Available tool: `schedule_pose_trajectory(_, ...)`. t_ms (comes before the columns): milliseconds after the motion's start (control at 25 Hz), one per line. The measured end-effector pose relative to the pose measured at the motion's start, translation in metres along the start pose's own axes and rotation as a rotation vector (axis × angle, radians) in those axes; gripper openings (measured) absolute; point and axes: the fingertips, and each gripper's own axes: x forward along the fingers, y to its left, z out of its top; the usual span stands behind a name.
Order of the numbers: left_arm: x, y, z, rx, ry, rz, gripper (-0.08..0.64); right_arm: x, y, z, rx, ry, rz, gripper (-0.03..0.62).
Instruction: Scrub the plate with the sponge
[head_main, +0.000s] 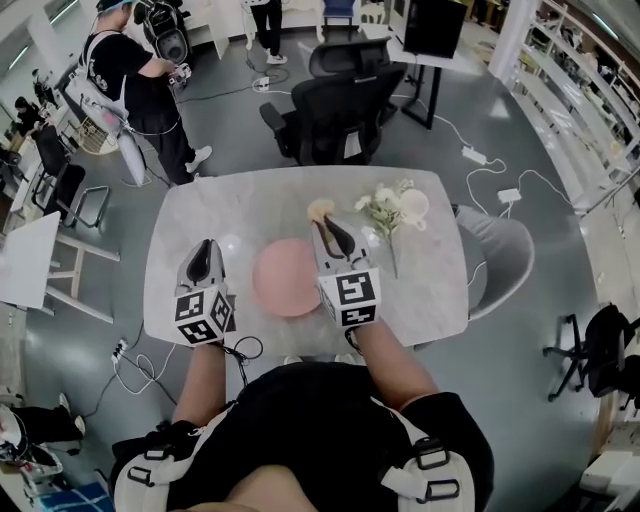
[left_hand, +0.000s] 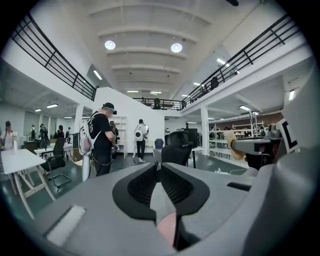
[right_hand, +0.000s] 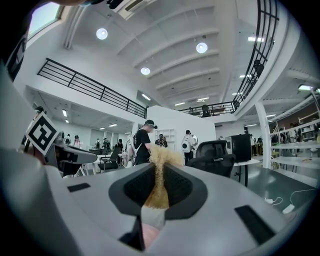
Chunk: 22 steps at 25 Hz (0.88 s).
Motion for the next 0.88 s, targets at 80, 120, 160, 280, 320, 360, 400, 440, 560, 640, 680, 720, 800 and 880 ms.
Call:
schedule_pose_trajectory(80,-0.001,0.001,0.001,-0.003,0.007,0.003,0.035,0.002,-0.001,-0.001,0.012,0.005,0.000,0.052)
schedule_pose_trajectory(120,-0.001,0.001,0.001,-0.003,0.011,0.003,0.035,0.004,-0.001,-0.001,0.015,0.006,0.000,0.052)
schedule_pose_trajectory(160,-0.002,0.001,0.001,0.001,0.015,0.006,0.035,0.004,0.000,-0.002,0.015,0.007,0.000,0.052)
schedule_pose_trajectory(280,-0.002,0.003,0.001,0.014,0.024,0.017,0.035,0.005,0.002,-0.002,-0.021,0.007,-0.005,0.052)
schedule_pose_trajectory(320,-0.002,0.003,0.001,0.012,0.025,0.019,0.035,0.005,0.003,-0.002,-0.035,0.008,-0.005,0.052)
schedule_pose_trajectory(360,-0.002,0.004,0.001,0.010,0.025,0.020,0.035,0.005,0.005,-0.002,-0.047,0.009,-0.004,0.052)
schedule_pose_trajectory(400,-0.003,0.004,0.001,0.008,0.025,0.019,0.035,0.005,0.005,-0.002,-0.053,0.009,-0.002,0.052)
schedule_pose_trajectory(440,-0.003,0.003,0.001,0.006,0.024,0.018,0.035,0.005,0.006,-0.002,-0.056,0.009,0.000,0.052)
schedule_pose_trajectory(560,-0.002,-0.001,0.000,-0.002,0.027,0.010,0.035,0.004,0.004,-0.004,-0.050,0.014,0.003,0.052)
schedule_pose_trajectory(640,-0.002,-0.003,0.000,-0.001,0.029,0.006,0.035,0.004,0.003,-0.006,-0.045,0.018,0.004,0.052)
schedule_pose_trajectory(680,-0.002,-0.004,0.000,0.001,0.030,0.003,0.035,0.004,0.003,-0.006,-0.043,0.019,0.005,0.052)
schedule_pose_trajectory(720,-0.002,-0.005,0.000,0.002,0.030,0.001,0.035,0.004,0.003,-0.006,-0.042,0.020,0.005,0.052)
schedule_pose_trajectory(800,-0.002,-0.006,0.000,0.002,0.032,-0.002,0.035,0.003,0.002,-0.006,-0.040,0.020,0.007,0.052)
schedule_pose_trajectory(880,-0.003,-0.007,-0.001,-0.001,0.034,-0.004,0.035,0.003,0.002,-0.007,-0.037,0.021,0.008,0.052)
